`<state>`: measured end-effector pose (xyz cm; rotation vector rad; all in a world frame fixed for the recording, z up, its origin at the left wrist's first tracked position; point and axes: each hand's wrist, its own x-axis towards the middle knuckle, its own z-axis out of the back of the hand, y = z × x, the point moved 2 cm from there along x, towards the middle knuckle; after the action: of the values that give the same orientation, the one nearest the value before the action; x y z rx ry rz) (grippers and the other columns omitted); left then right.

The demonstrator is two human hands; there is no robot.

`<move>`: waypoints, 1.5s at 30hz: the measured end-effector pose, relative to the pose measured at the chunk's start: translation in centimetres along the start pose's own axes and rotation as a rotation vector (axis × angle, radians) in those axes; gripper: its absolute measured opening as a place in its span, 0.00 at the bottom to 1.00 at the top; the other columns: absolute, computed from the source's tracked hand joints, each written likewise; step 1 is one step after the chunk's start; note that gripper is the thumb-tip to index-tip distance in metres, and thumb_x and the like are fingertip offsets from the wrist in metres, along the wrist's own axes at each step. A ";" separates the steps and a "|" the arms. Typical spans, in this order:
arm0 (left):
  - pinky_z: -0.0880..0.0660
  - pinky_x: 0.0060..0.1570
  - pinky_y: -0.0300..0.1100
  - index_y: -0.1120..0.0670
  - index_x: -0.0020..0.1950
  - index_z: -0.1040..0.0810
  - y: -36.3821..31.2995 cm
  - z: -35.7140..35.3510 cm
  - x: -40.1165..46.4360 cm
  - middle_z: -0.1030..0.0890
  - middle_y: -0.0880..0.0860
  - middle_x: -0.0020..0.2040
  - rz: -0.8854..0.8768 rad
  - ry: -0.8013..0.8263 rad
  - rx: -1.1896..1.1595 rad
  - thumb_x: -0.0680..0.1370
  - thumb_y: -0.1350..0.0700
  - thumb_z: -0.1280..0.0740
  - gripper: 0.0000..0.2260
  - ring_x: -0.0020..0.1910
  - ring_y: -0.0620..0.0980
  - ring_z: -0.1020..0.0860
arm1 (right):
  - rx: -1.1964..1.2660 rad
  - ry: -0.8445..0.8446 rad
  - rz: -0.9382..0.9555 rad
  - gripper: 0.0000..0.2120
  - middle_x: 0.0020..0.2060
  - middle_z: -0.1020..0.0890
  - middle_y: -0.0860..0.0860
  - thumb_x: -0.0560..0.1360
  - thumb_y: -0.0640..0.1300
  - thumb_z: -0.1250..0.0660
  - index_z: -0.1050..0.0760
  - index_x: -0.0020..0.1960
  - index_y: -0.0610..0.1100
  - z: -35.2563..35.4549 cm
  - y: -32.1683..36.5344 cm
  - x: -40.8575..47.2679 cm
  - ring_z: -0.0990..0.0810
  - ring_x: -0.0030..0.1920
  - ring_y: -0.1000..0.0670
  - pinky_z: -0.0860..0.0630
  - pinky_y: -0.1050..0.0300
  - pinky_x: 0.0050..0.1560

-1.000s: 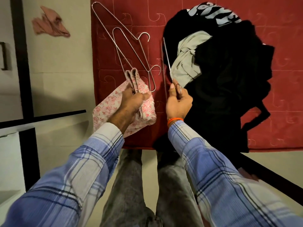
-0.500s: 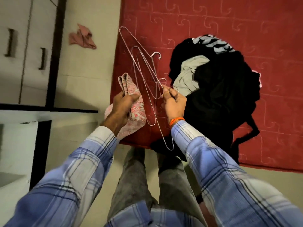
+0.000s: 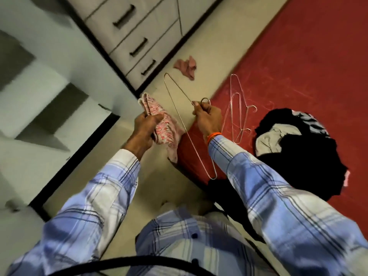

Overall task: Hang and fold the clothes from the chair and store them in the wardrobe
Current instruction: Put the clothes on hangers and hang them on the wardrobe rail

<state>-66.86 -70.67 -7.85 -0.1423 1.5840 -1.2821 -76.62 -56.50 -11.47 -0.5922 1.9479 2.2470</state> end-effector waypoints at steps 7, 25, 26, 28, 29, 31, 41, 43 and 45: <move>0.20 0.48 0.51 0.60 0.62 0.23 -2.6 10.6 -4.3 0.17 0.56 0.50 -0.052 -0.105 -0.192 0.75 0.65 0.29 0.16 0.49 0.57 0.17 | -0.059 0.185 0.096 0.15 0.25 0.22 0.56 0.68 0.55 0.34 0.19 0.35 0.44 -9.2 4.3 -6.4 0.26 0.33 0.50 0.28 0.47 0.41; 0.20 0.52 0.51 0.60 0.48 0.22 -5.1 26.7 -11.7 0.17 0.60 0.47 -0.174 -0.160 -0.551 0.76 0.66 0.32 0.03 0.45 0.56 0.17 | -0.298 0.422 0.314 0.12 0.30 0.19 0.48 0.71 0.50 0.33 0.20 0.33 0.45 -23.0 11.2 -21.4 0.21 0.39 0.42 0.20 0.43 0.48; 0.20 0.51 0.50 0.60 0.47 0.22 -5.3 27.0 -12.1 0.17 0.60 0.46 -0.183 -0.172 -0.555 0.76 0.66 0.32 0.03 0.44 0.56 0.17 | -0.298 0.451 0.330 0.11 0.32 0.18 0.47 0.71 0.50 0.32 0.19 0.37 0.43 -23.4 11.8 -21.9 0.20 0.40 0.41 0.20 0.43 0.49; 0.19 0.51 0.50 0.62 0.50 0.21 -5.4 27.3 -12.6 0.16 0.61 0.47 -0.200 -0.185 -0.574 0.76 0.66 0.33 0.04 0.46 0.57 0.17 | -0.298 0.512 0.354 0.11 0.31 0.19 0.48 0.71 0.49 0.32 0.19 0.37 0.42 -24.2 12.8 -22.5 0.21 0.39 0.43 0.20 0.43 0.50; 0.19 0.51 0.51 0.64 0.53 0.21 -5.3 27.3 -12.6 0.16 0.61 0.48 -0.201 -0.190 -0.587 0.76 0.67 0.33 0.07 0.46 0.57 0.16 | -0.300 0.537 0.363 0.11 0.30 0.20 0.50 0.72 0.49 0.32 0.20 0.35 0.42 -24.5 13.3 -22.8 0.22 0.38 0.46 0.20 0.45 0.50; 0.18 0.45 0.51 0.66 0.58 0.22 -5.3 27.2 -13.1 0.17 0.62 0.47 -0.205 -0.208 -0.621 0.76 0.69 0.34 0.12 0.44 0.58 0.16 | -0.308 0.596 0.377 0.14 0.30 0.21 0.52 0.72 0.46 0.30 0.24 0.28 0.45 -25.0 14.1 -23.1 0.22 0.38 0.49 0.21 0.50 0.50; 0.19 0.36 0.45 0.65 0.49 0.21 -6.4 26.2 -14.1 0.18 0.59 0.38 -0.227 -0.231 -0.682 0.75 0.72 0.42 0.11 0.41 0.57 0.18 | -0.350 0.888 0.386 0.10 0.28 0.20 0.57 0.74 0.42 0.31 0.18 0.35 0.47 -24.9 16.8 -23.5 0.27 0.28 0.58 0.33 0.64 0.34; 0.19 0.38 0.44 0.62 0.46 0.21 -6.8 26.3 -13.7 0.17 0.57 0.36 -0.242 -0.200 -0.633 0.76 0.71 0.42 0.11 0.39 0.54 0.18 | -0.333 0.920 0.381 0.13 0.27 0.21 0.54 0.76 0.39 0.34 0.19 0.35 0.47 -24.5 17.3 -23.7 0.29 0.24 0.58 0.34 0.65 0.28; 0.18 0.43 0.45 0.62 0.50 0.20 -7.0 26.7 -13.1 0.17 0.58 0.42 -0.258 -0.136 -0.593 0.77 0.71 0.42 0.12 0.43 0.55 0.18 | -0.272 0.960 0.340 0.13 0.28 0.24 0.49 0.77 0.36 0.36 0.18 0.38 0.44 -24.2 17.9 -24.0 0.32 0.21 0.56 0.36 0.63 0.23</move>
<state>-44.24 -82.49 8.88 -0.8090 1.8252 -0.9283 -55.22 -79.02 11.26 -1.7609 2.2100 2.7549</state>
